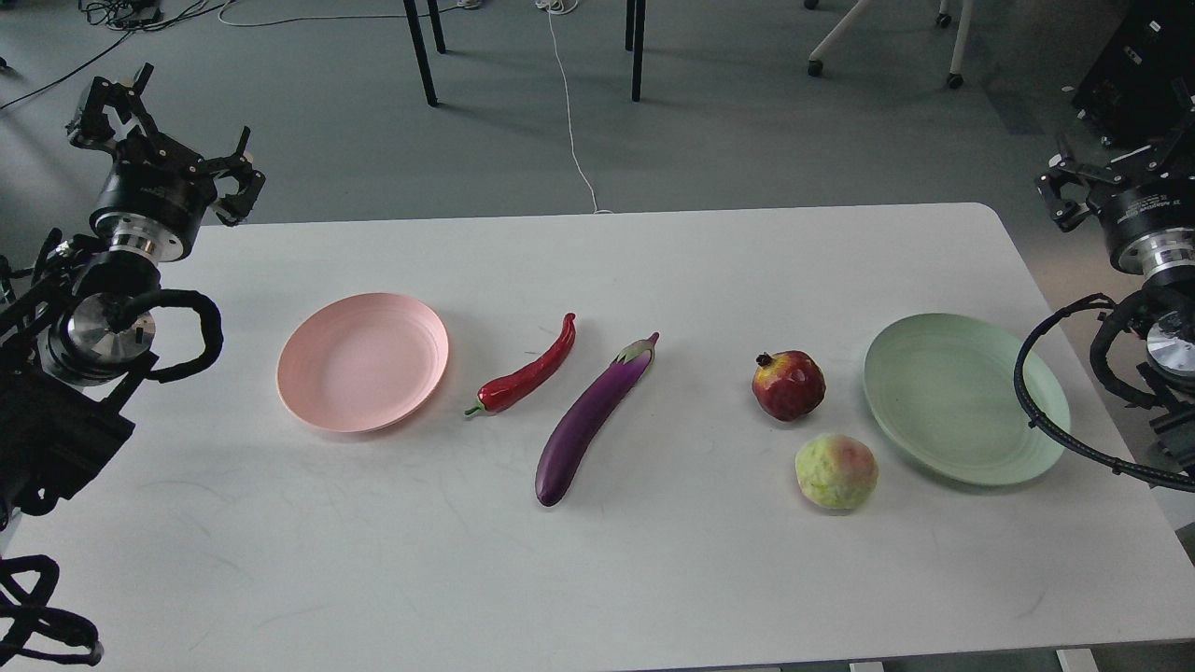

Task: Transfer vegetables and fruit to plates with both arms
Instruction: 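Raise the right arm and bring the right gripper over the table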

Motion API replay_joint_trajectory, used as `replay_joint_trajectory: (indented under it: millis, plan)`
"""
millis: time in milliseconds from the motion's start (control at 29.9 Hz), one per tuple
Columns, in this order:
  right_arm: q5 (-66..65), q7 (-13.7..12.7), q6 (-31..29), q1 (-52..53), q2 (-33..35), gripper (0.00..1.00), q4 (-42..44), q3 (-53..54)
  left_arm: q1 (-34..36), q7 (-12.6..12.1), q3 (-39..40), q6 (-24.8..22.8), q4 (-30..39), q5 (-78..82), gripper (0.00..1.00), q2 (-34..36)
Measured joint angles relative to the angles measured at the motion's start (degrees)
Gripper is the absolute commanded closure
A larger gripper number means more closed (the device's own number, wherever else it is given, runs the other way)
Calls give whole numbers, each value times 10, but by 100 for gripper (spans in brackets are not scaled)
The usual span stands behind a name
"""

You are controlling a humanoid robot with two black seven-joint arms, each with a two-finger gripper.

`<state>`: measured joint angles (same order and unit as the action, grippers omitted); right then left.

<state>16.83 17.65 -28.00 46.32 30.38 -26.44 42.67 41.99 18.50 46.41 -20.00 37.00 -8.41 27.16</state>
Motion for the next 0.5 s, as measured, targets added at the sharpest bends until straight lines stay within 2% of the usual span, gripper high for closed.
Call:
replay_joint_trajectory:
  millis: [268, 502]
  plan:
    - [-7, 0, 0, 117, 79, 1, -35, -180, -6, 0, -4, -7, 0, 6, 1, -1]
    - [-77, 0, 0, 266, 89, 1, -81, -382, -7, 2, -2, -19, 1, 4, 1, -2]
